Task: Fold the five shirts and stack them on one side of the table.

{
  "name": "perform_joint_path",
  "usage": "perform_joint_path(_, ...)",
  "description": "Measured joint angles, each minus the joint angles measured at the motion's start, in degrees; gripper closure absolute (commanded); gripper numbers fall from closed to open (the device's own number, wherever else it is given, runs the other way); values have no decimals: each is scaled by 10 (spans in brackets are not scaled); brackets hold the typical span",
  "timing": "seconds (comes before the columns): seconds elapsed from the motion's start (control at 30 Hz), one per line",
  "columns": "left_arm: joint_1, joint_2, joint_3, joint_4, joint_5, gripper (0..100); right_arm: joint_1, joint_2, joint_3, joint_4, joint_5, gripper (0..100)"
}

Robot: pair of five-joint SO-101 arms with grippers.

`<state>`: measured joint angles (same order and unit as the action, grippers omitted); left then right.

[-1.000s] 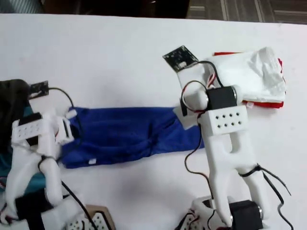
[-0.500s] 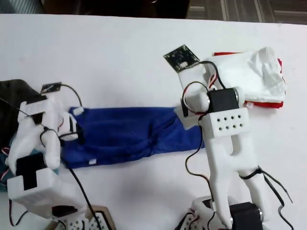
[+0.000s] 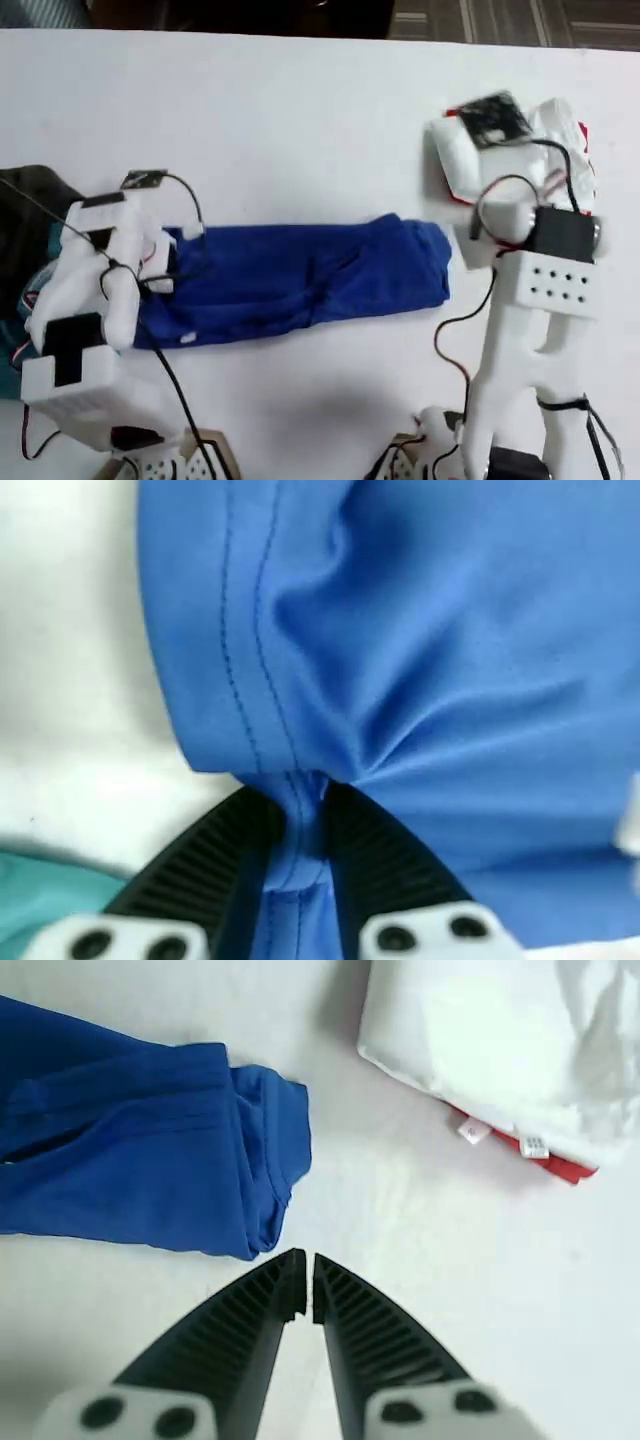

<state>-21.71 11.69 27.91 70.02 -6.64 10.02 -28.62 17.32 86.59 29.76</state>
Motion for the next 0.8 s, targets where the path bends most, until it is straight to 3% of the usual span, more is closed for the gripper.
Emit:
perform_joint_path(0.2, -119, 12, -124, 94, 0, 974, 74, 0, 149, -97, 0, 979)
perform_joint_path(0.33, -109, 14, -205, 174, -3, 974, 118, 0, 249, -190, 0, 979)
perform_joint_path(0.5, -23, 14, -234, 241, -3, 974, 173, 0, 371, -312, 0, 979)
perform_joint_path(0.8, 200, 14, -234, 307, -4, 974, 230, -4, 538, -531, 2, 979)
